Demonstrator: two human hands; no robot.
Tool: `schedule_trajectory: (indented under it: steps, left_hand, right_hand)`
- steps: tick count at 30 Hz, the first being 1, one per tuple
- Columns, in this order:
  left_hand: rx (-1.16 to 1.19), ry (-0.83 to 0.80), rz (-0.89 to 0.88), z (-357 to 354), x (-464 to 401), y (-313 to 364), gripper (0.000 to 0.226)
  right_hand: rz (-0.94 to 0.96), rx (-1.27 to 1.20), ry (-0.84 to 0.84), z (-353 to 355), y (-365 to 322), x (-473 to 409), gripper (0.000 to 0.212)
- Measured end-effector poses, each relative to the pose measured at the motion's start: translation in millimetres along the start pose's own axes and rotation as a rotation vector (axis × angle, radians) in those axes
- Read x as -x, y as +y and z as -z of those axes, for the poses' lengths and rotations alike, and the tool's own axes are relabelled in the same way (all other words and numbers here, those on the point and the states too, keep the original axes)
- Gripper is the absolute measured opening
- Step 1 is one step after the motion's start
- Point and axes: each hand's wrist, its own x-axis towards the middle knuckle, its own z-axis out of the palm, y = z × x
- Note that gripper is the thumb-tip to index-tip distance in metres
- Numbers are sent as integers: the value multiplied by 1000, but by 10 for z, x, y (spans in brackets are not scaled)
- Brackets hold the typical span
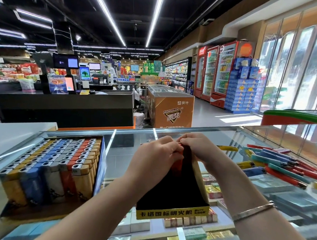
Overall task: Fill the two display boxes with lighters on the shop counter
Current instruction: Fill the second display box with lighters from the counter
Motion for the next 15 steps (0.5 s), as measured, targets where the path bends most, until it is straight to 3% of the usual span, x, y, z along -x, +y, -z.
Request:
schedule_trajectory:
  steps: [6, 15]
  left_hand:
    - [-243, -27, -102, -6, -34, -39, 16]
    - [-61, -332, 102, 84, 27, -208, 54]
  right_hand:
    - [36, 5, -1, -4, 0, 33, 23]
    - [-10, -50, -20, 16, -14, 32, 22]
